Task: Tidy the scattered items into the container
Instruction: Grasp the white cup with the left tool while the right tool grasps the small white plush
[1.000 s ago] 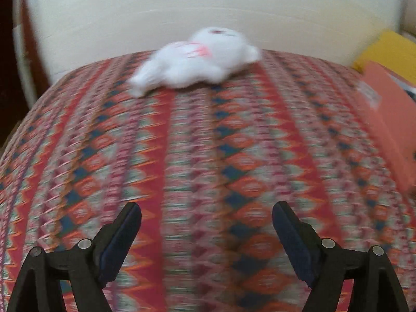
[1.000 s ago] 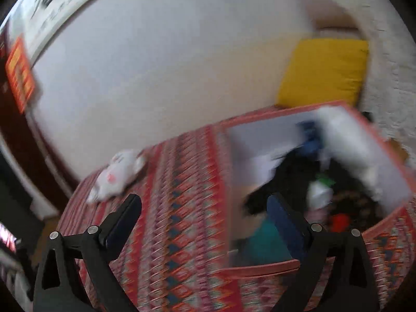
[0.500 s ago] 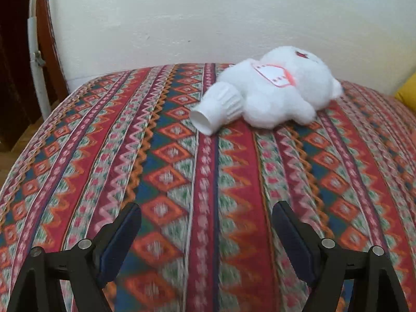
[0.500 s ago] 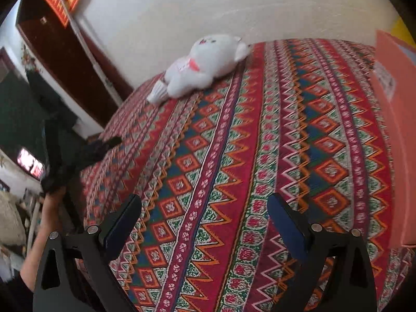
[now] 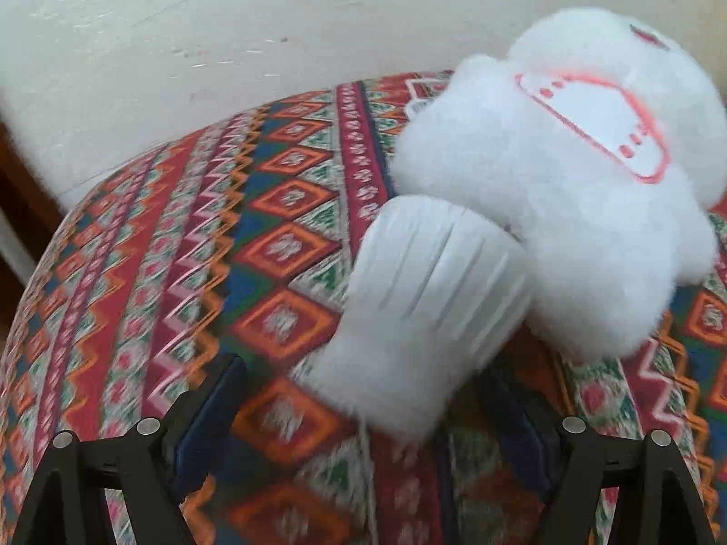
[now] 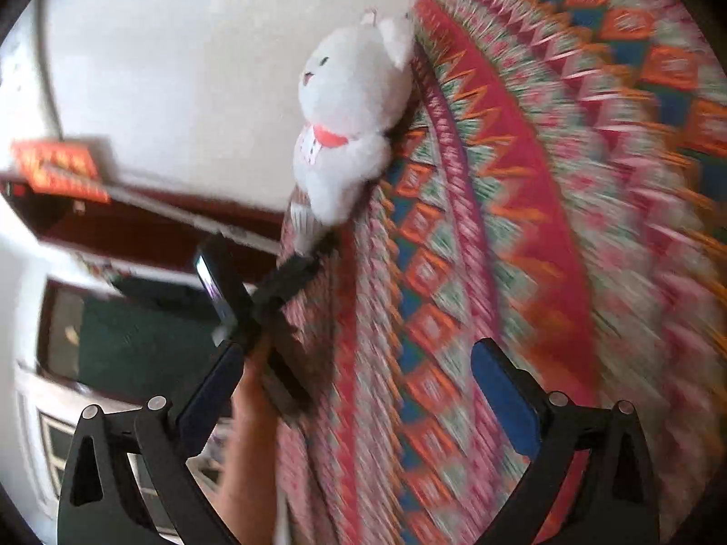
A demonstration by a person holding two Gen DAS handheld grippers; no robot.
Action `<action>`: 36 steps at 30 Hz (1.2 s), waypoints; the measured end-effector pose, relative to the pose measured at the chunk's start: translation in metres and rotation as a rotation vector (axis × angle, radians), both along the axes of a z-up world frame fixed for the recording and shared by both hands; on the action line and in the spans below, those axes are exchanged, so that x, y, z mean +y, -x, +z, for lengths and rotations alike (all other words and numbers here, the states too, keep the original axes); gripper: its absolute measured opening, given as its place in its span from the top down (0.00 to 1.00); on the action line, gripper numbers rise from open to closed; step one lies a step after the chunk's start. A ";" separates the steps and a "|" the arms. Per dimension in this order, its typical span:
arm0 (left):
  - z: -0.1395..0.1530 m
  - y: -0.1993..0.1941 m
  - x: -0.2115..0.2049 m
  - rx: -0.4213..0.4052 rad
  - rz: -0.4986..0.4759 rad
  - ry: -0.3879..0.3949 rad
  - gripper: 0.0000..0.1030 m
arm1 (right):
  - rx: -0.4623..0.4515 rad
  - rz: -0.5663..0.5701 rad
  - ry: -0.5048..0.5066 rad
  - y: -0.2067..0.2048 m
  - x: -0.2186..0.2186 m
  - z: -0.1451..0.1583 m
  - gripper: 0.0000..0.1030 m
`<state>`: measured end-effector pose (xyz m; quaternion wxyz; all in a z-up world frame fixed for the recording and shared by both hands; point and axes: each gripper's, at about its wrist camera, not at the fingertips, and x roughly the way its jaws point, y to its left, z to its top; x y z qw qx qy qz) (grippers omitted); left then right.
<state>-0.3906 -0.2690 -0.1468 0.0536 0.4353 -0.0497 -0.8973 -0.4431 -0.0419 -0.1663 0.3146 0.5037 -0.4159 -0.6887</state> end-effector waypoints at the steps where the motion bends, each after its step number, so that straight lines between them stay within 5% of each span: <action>1: -0.001 0.002 0.000 0.013 -0.009 -0.010 0.16 | -0.005 -0.006 0.005 0.012 -0.011 -0.002 0.01; 4: -0.003 0.003 -0.004 0.046 -0.069 -0.119 0.45 | -0.026 -0.036 -0.003 0.054 -0.050 -0.012 0.01; 10: -0.007 -0.007 -0.032 0.101 -0.082 -0.368 0.46 | 0.078 -0.156 -0.123 0.113 -0.113 -0.008 0.01; 11: -0.008 -0.007 -0.035 0.104 -0.082 -0.391 0.46 | 0.105 -0.172 -0.163 0.119 -0.121 -0.007 0.16; 12: -0.007 -0.006 -0.035 0.103 -0.081 -0.394 0.46 | 0.126 -0.161 -0.207 0.124 -0.129 -0.007 0.50; 15: -0.007 -0.010 -0.029 0.098 -0.069 -0.367 0.50 | 0.109 -0.139 -0.184 0.123 -0.127 -0.011 0.53; 21: -0.011 -0.073 -0.024 0.080 -0.020 -0.453 0.50 | 0.070 -0.101 -0.195 0.051 -0.053 -0.003 0.55; 26: -0.010 -0.146 0.011 0.022 -0.036 -0.362 0.50 | 0.040 -0.002 -0.262 -0.039 0.006 0.007 0.55; 29: 0.005 -0.183 0.034 -0.037 -0.052 -0.288 0.69 | 0.026 0.057 -0.305 -0.091 0.030 0.017 0.55; 31: 0.018 -0.196 0.039 -0.008 -0.017 -0.226 0.69 | 0.029 0.098 -0.336 -0.130 0.045 0.025 0.55; 32: 0.025 -0.196 0.037 0.018 0.018 -0.198 0.59 | 0.034 0.112 -0.344 -0.144 0.050 0.028 0.55; 33: 0.031 -0.195 0.035 0.044 0.054 -0.169 0.32 | 0.037 0.126 -0.348 -0.158 0.055 0.029 0.55; 34: 0.038 -0.195 0.032 0.072 0.089 -0.147 0.20 | 0.032 0.137 -0.350 -0.166 0.058 0.029 0.55; 36: 0.051 -0.186 0.024 0.141 0.146 -0.172 0.12 | 0.027 0.157 -0.352 -0.176 0.061 0.032 0.55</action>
